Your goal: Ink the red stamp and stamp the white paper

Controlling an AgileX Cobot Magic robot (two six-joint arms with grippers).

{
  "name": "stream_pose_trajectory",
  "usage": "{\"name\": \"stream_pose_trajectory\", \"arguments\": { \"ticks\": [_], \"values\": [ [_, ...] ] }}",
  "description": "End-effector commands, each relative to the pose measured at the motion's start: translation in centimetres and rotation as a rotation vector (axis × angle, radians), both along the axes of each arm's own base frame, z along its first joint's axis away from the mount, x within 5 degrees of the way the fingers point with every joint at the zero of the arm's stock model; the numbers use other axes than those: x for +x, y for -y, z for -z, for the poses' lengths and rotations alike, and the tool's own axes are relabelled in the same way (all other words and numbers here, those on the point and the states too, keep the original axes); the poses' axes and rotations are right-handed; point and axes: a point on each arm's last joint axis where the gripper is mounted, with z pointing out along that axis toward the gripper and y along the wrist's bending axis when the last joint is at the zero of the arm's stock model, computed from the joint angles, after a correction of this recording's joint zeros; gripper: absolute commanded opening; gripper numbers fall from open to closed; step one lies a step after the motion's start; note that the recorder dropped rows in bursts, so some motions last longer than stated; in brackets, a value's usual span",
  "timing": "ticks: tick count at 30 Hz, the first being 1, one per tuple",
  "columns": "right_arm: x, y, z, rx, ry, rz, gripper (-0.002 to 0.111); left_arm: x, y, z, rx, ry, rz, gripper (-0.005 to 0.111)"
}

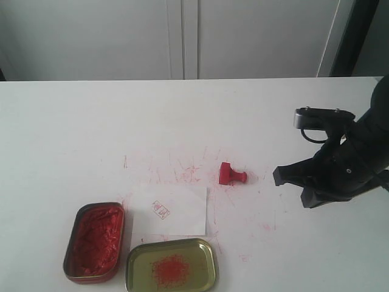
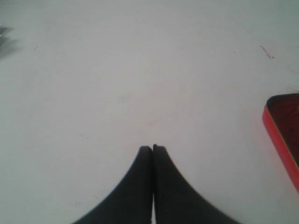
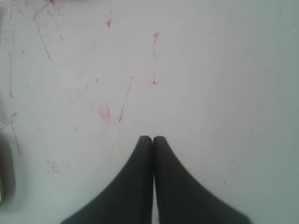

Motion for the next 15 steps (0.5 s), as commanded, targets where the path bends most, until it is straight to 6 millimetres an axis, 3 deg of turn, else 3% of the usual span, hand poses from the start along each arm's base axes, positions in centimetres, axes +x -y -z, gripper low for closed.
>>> {"name": "stream_pose_trajectory", "arguments": {
  "ticks": [1, 8, 15],
  "values": [
    [-0.4, 0.5, -0.6, -0.017, 0.01, 0.002, 0.0, 0.0, 0.0, 0.1, -0.002, 0.0, -0.002, 0.0],
    [-1.0, 0.9, -1.6, -0.028, 0.023, -0.005, 0.0, 0.0, 0.0, 0.1, -0.002, 0.0, -0.002, 0.0],
    [-1.9, 3.6, -3.3, -0.042, 0.018, 0.062, 0.0, 0.0, 0.0, 0.1, -0.002, 0.0, -0.002, 0.0]
  ]
}}
